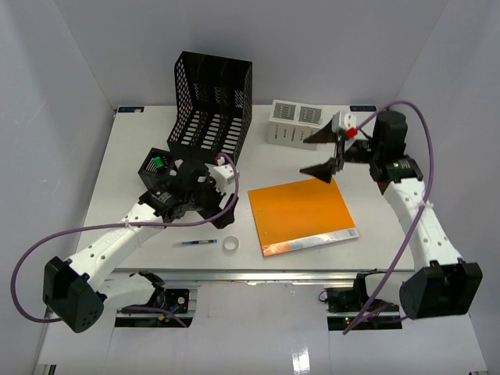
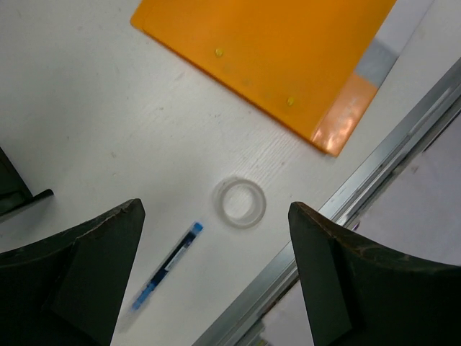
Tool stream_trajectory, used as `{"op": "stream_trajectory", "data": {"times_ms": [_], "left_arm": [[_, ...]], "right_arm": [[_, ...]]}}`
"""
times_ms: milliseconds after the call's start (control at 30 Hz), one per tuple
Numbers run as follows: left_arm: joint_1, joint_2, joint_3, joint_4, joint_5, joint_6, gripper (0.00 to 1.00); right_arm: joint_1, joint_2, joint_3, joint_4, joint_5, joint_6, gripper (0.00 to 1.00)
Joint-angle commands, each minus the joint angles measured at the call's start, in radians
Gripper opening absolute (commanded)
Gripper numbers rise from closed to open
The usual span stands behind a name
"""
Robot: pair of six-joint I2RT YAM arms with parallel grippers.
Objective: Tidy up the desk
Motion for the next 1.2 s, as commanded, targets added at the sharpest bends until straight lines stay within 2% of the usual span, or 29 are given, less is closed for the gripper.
{"op": "stream_trajectory", "data": {"times_ms": [0, 100, 333, 700, 933, 1167], "left_arm": [[0.000, 0.003, -0.059, -0.151, 0.065, 0.349, 0.93], [0.000, -0.022, -0.131, -0.149, 0.074, 0.468, 0.93], [0.000, -0.005, -0.199, -0.116, 0.032, 0.554, 0.92], [0.000, 0.224, -0.227, -0.028, -0.098, 0.541, 0.88], [0.000, 0.261, -0.246, -0.002, -0.181, 0.543, 0.88], [0.000, 0.344, -0.239, 0.005, -0.191, 0.525, 0.76]], "right_arm": [[0.002, -0.067, -0.239, -0.092, -0.226, -0.154, 0.90], [0.016, -0.064, -0.275, -0.118, -0.255, -0.160, 0.90], [0.038, -0.062, -0.332, -0.123, -0.220, -0.186, 0.90], [0.034, -0.097, -0.410, -0.085, -0.201, -0.199, 0.90], [0.023, -0.101, -0.429, -0.090, -0.197, -0.217, 0.90], [0.007, -0.121, -0.431, -0.094, -0.214, -0.214, 0.90]]}}
